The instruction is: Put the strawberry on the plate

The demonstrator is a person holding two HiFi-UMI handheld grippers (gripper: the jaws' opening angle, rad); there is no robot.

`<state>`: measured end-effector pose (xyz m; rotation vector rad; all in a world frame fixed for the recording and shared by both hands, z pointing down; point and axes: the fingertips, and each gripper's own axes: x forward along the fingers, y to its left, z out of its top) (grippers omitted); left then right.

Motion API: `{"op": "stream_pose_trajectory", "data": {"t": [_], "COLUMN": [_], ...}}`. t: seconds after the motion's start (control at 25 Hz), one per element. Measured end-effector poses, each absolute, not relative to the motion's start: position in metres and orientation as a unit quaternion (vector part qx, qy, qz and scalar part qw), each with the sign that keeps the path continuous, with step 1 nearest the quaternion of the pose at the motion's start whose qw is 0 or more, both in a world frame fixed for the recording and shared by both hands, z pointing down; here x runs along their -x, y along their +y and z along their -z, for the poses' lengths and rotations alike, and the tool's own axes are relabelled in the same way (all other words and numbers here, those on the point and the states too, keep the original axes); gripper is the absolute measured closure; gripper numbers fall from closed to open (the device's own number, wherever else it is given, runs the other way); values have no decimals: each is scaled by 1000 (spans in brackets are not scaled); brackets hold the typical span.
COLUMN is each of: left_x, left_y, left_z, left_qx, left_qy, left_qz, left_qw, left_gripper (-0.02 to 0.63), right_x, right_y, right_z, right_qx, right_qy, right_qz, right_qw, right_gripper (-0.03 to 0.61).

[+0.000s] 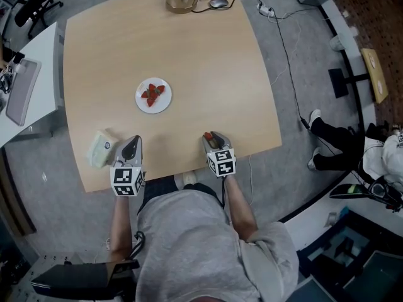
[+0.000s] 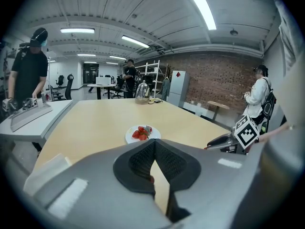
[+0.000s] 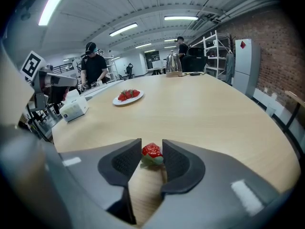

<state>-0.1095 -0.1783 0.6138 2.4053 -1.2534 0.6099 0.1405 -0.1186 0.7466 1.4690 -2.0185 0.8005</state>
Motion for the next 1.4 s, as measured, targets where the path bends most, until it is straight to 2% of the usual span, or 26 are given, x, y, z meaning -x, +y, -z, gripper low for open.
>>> {"op": "stream_pose_trajectory", "data": {"t": [0.64,1.4], "left_x": [122,181], "left_y": [-165,-138], "left_z": [-613,-622], "left_qx": [-845,-803], "left_qy": [-458,-520], "left_qz": [-201,-195], "left_qw": [189,217], "left_gripper": [594,594], "right_x": [-116,-43], "right_y": [-152,-239], "right_z": [-702,-668], "right_qx": [-528,-462], "right_qy": [-777,-837], "right_qz": [-251,-180], "right_qw": [234,231], "right_gripper": [439,439]}}
